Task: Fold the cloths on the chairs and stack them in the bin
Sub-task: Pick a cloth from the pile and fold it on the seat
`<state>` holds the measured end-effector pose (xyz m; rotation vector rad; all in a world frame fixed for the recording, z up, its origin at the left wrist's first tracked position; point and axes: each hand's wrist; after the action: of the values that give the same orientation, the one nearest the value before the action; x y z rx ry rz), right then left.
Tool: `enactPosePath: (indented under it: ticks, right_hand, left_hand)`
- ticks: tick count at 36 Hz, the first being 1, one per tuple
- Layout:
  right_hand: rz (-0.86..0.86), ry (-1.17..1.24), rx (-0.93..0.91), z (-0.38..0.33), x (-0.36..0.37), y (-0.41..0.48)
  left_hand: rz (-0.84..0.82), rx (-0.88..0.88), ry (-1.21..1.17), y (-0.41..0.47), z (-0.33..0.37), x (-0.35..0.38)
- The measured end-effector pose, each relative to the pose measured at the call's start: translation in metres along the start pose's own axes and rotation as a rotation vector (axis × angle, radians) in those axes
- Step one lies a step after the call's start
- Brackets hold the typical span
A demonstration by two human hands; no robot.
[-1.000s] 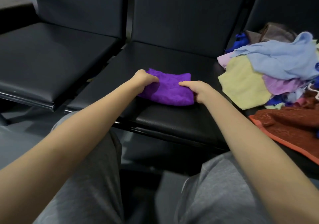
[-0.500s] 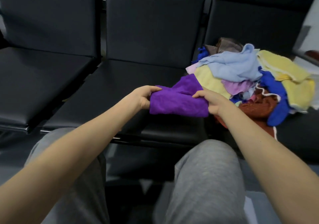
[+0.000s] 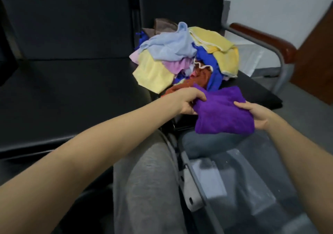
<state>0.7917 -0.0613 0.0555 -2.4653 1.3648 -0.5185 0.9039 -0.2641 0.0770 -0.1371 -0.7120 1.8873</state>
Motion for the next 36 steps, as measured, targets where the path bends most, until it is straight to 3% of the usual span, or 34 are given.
enactPosePath:
  ticks: [9, 16, 18, 21, 24, 30, 36]
  right_hand:
    - [0.128, -0.053, 0.185, 0.069, -0.080, -0.036]
    - [0.228, -0.100, 0.298, 0.113, -0.086, -0.007]
    - [0.238, -0.231, 0.346, 0.124, -0.081, 0.005]
    - [0.374, -0.622, 0.386, 0.138, -0.077, 0.018]
    - [0.377, -0.800, 0.442, 0.147, -0.081, 0.033]
    - [0.248, -0.890, 0.390, 0.130, -0.062, 0.046]
    - [0.009, -0.533, 0.273, 0.086, -0.029, 0.055]
  left_hand:
    - [-0.053, -0.240, 0.300, 0.032, -0.083, 0.065]
    - [0.095, -0.294, 0.557, 0.060, -0.114, 0.061]
    - [0.119, -0.310, 0.750, 0.061, -0.118, 0.057]
    - [0.134, -0.182, 1.194, 0.058, -0.119, 0.049]
    - [0.108, -0.133, 1.384, 0.066, -0.121, 0.047]
    - [0.131, -0.114, 1.372, 0.071, -0.117, 0.059]
    - [0.026, -0.106, 1.165, 0.075, -0.087, 0.078]
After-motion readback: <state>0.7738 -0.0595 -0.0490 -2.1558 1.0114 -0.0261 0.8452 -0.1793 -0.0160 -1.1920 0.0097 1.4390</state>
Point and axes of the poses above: each hand's wrist, its own y-axis towards the middle knuckle, its own x-axis out of the palm, z = x × y, and after that the axes turned 12 degrees about z, right-handed
